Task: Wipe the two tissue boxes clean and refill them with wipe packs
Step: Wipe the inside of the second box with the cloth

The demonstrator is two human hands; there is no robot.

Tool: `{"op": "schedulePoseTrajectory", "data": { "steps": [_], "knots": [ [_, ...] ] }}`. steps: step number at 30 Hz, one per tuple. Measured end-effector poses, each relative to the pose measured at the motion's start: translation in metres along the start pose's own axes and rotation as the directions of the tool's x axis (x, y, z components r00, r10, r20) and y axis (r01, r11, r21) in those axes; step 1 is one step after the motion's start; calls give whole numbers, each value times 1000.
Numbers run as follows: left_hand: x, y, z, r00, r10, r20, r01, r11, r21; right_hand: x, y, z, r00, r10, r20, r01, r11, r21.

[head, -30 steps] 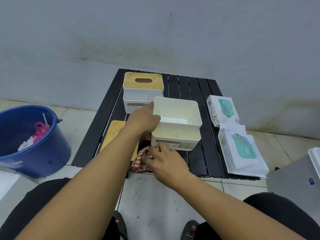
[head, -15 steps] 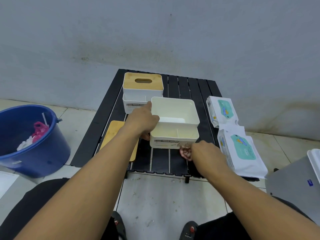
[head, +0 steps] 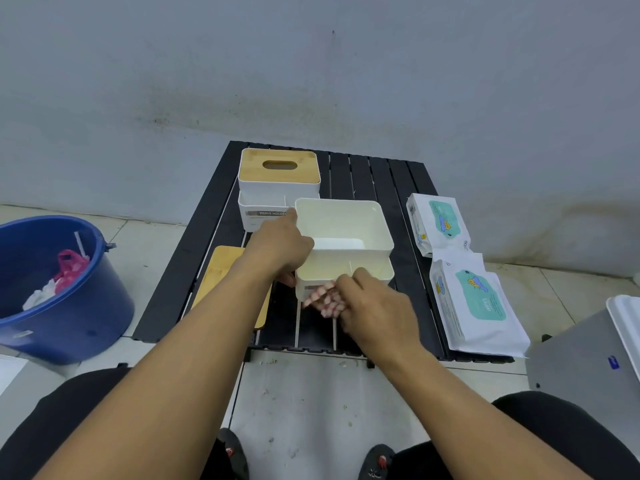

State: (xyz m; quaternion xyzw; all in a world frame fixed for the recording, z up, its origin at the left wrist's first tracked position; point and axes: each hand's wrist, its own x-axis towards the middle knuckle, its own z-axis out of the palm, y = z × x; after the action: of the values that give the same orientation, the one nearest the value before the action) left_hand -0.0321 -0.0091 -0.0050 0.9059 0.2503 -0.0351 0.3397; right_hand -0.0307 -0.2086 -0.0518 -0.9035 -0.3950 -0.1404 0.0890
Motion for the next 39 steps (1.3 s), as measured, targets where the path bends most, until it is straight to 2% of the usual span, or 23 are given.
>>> {"op": "schedulePoseTrajectory", "data": {
  "steps": [2, 4, 7, 10, 14, 16, 17, 19, 22, 25, 27, 31, 35, 39],
  "knots": [
    [0, 1, -1, 999, -33, -2, 33, 998, -43, -2, 21, -13, 969, 233, 76, -233, 972, -4],
    [1, 1, 1, 999, -40, -9, 39, 998, -52, -4, 38, -19, 904, 413, 111, -413, 911, -25],
    [-1, 0, 2, 999, -29, -29, 27, 999, -38, -3, 38, -15, 823, 516, 235, -520, 853, -52],
    [-2, 0, 1, 999, -25, -46, 22, 998, -59, -6, 13, -6, 832, 376, 408, -401, 916, -24],
    [-3, 2, 4, 993, 31, -115, -41, 996, -83, -9, -23, 3, 928, -4, 372, -68, 981, 182],
    [-5, 4, 6, 989, 59, -133, -68, 996, -61, -8, -36, 4, 926, -155, 344, 100, 980, 175],
    [-5, 5, 7, 989, 65, -133, -74, 996, -59, -7, -40, 3, 922, -180, 342, 145, 982, 125],
    [-5, 4, 7, 990, 64, -129, -73, 995, -62, -6, -39, -4, 908, -139, 395, 157, 987, -14],
    [-4, 1, 5, 991, 56, -121, -64, 996, -61, -9, -18, -16, 834, -9, 552, 111, 982, -152],
    [-3, 0, 3, 994, 29, -107, -37, 996, -76, -14, 9, -27, 759, 114, 641, -31, 990, -140],
    [-2, -1, 2, 995, 13, -96, -21, 996, -86, -12, 16, -33, 739, 157, 655, -94, 987, -131],
    [-2, -2, 3, 995, 7, -99, -18, 993, -113, -4, -1, -33, 790, 108, 603, -63, 993, -96],
    [0, -2, 6, 993, 38, -113, -53, 990, -132, -3, -34, -25, 821, -24, 571, -20, 997, 72],
    [1, -2, 8, 992, 33, -118, -48, 992, -120, 4, -57, -10, 891, 26, 453, -75, 993, 91]
  ]
}}
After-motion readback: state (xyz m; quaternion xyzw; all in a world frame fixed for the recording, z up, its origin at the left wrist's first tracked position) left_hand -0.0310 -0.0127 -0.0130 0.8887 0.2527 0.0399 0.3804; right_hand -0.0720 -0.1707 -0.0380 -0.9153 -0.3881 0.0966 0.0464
